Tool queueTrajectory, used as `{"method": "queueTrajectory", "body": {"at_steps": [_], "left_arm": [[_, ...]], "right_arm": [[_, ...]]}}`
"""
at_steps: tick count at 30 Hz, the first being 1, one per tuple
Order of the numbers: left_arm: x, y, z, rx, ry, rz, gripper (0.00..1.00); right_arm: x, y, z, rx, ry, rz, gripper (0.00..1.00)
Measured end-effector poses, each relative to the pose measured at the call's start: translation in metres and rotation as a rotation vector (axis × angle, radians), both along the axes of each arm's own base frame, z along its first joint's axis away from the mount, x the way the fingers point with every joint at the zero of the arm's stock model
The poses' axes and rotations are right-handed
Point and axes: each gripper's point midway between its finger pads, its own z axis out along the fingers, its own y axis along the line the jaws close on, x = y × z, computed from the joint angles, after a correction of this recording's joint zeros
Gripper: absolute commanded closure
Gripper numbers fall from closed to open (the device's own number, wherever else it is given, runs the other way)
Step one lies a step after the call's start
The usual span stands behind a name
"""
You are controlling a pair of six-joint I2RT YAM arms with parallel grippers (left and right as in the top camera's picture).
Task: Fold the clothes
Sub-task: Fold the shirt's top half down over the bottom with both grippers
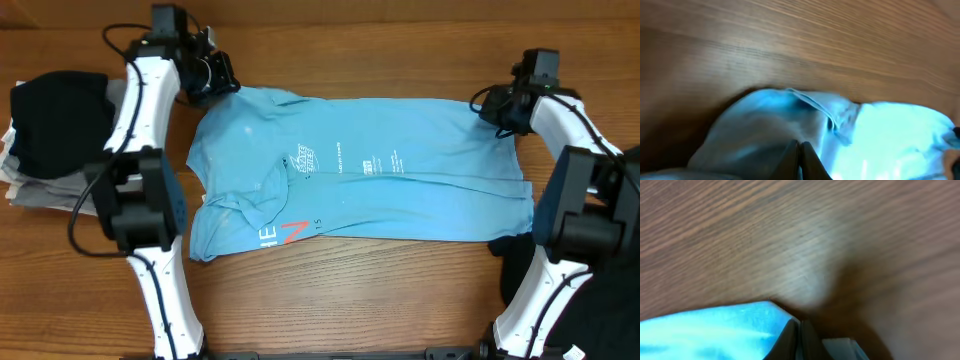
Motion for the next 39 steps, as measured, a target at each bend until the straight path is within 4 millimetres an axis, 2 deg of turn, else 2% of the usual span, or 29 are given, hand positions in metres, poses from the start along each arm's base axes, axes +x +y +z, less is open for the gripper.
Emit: {"method": "queueTrajectory", "body": {"at_steps": [4,8,14,18,24,28,30,39], "left_arm": [[-0.030,0.002,0.031,0.004,0.052,-0.010,0.96],[-0.062,0.005,0.035,0.017,0.163,-0.019,0.96],[-0.105,0.019,0.029,0.010,0.351,0.001,0.96],[-0.134,0.024,0.030,0.008,0.463,-0.023,0.96],[-0.161,0.025,0.032,0.026,0.554,-0.073,0.96],[-0.164,0.026,0.031,0.036,0.557,-0.098,0.96],[-0.168,0.026,0.026,0.034,0.574,-0.109,0.96],[-0.217,0.019,-0.011,0.011,0.773,-0.173,0.96]], "right_arm": [[-0.022,-0.003,0.038,-0.029,0.035,-0.018,0.96],[-0.055,-0.010,0.061,-0.036,0.110,-0.046,0.96],[-0.100,-0.030,0.056,-0.011,0.264,-0.109,0.96],[-0.116,-0.037,0.054,0.006,0.318,-0.135,0.96],[-0.130,-0.035,0.053,0.019,0.374,-0.136,0.96],[-0.145,-0.032,0.052,0.021,0.436,-0.136,0.96],[-0.151,-0.033,0.052,0.015,0.460,-0.137,0.96],[-0.162,-0.034,0.053,-0.007,0.509,-0.107,0.95]]}}
